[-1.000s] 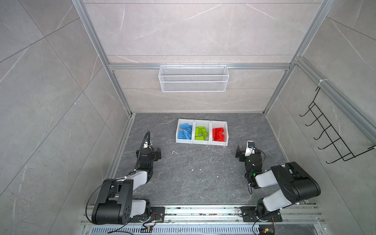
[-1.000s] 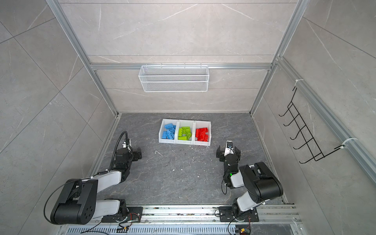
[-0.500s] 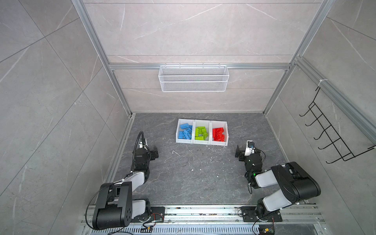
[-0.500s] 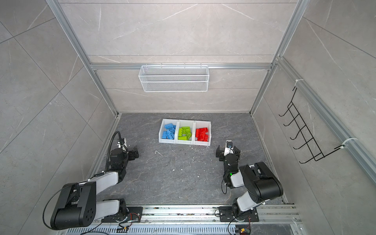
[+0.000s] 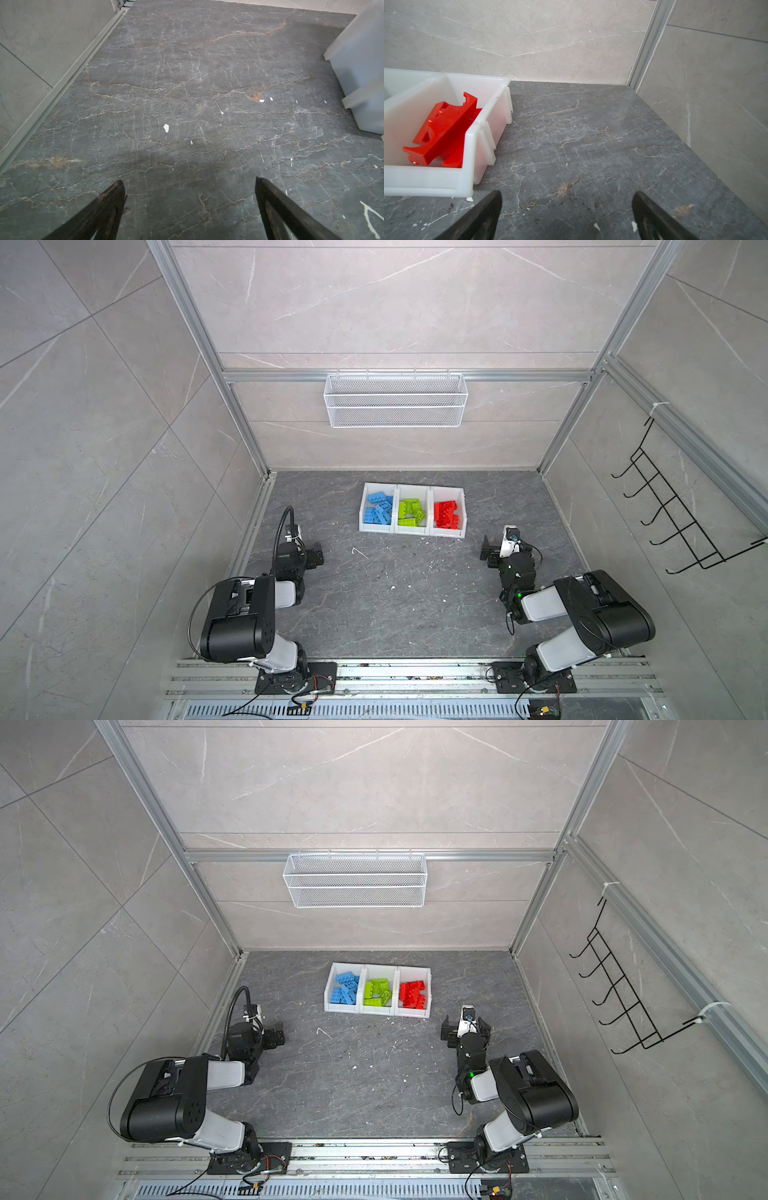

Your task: Sort the legos into containers by color

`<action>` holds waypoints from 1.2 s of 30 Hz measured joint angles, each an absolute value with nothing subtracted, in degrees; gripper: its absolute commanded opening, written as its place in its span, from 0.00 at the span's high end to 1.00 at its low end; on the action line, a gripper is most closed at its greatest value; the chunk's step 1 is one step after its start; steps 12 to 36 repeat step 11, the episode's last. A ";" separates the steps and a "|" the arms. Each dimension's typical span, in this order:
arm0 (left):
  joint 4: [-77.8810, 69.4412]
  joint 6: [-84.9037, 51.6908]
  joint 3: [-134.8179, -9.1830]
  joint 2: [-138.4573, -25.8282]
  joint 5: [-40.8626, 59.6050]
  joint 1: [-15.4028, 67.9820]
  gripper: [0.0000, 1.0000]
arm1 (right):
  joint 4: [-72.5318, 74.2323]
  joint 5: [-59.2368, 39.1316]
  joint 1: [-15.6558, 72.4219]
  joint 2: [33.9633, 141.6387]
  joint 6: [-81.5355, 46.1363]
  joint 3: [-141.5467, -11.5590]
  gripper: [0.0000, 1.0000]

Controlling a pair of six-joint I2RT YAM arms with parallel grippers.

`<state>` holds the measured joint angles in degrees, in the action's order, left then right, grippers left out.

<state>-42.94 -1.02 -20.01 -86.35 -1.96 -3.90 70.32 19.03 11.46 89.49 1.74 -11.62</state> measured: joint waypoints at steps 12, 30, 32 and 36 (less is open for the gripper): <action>-43.99 -1.04 -20.03 -86.32 -1.96 -3.90 0.00 | 65.49 20.56 10.09 89.45 0.67 -15.03 0.00; -43.99 -1.04 -20.03 -86.32 -1.96 -3.90 0.00 | 65.49 20.56 10.09 89.45 0.67 -15.03 0.00; -43.99 -1.04 -20.03 -86.32 -1.96 -3.90 0.00 | 65.49 20.56 10.09 89.45 0.67 -15.03 0.00; -43.99 -1.04 -20.03 -86.32 -1.96 -3.90 0.00 | 65.49 20.56 10.09 89.45 0.67 -15.03 0.00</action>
